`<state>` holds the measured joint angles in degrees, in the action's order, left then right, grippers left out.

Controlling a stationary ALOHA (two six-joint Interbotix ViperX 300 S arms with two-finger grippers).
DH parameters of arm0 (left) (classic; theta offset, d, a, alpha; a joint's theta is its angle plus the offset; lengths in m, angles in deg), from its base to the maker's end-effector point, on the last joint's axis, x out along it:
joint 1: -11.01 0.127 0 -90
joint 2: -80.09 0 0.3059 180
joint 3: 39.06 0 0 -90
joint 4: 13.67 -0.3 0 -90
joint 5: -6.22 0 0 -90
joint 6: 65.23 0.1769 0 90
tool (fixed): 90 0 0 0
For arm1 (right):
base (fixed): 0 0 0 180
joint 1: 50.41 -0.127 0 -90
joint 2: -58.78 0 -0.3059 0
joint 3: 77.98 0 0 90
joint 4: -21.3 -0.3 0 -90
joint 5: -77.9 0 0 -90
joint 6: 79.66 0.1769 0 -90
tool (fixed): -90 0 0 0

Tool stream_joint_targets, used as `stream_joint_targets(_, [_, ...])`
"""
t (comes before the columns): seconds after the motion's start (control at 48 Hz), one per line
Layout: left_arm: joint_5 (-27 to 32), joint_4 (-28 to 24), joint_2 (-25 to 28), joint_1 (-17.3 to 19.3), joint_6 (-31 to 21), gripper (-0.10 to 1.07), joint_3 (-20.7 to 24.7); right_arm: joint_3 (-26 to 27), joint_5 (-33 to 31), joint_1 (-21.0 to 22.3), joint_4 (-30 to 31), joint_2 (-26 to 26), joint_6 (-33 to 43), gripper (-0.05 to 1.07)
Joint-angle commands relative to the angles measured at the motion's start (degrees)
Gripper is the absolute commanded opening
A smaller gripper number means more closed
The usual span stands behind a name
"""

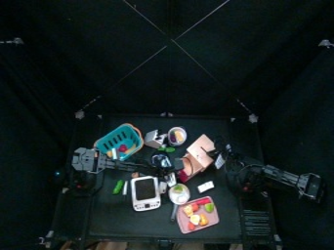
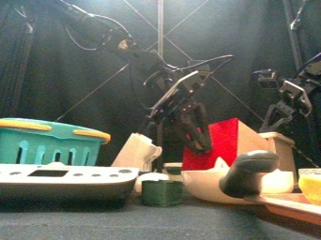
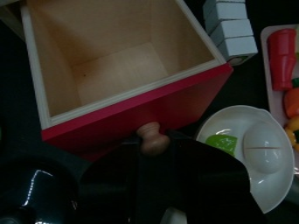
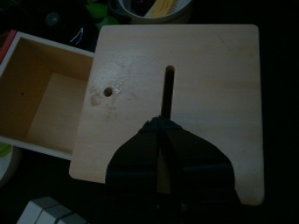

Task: Close drawer

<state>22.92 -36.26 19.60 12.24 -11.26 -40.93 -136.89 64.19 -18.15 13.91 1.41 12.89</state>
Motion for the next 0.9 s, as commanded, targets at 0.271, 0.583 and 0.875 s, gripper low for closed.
stream_joint_targets(0.271, [-1.05,0.09,-1.76,0.79,0.00,0.47,-0.18,3.60,-1.14,-5.89,-0.62,-1.49,-0.09,0.04])
stream_joint_targets(0.583, [-4.04,-1.05,-2.29,0.79,0.00,0.47,-0.26,4.31,-1.93,-6.94,-0.62,-1.93,-0.09,0.04])
stream_joint_targets(0.875, [-5.01,-1.41,-2.90,0.79,0.09,0.47,-0.97,3.52,-1.93,-6.68,-0.53,-2.02,-0.09,0.04])
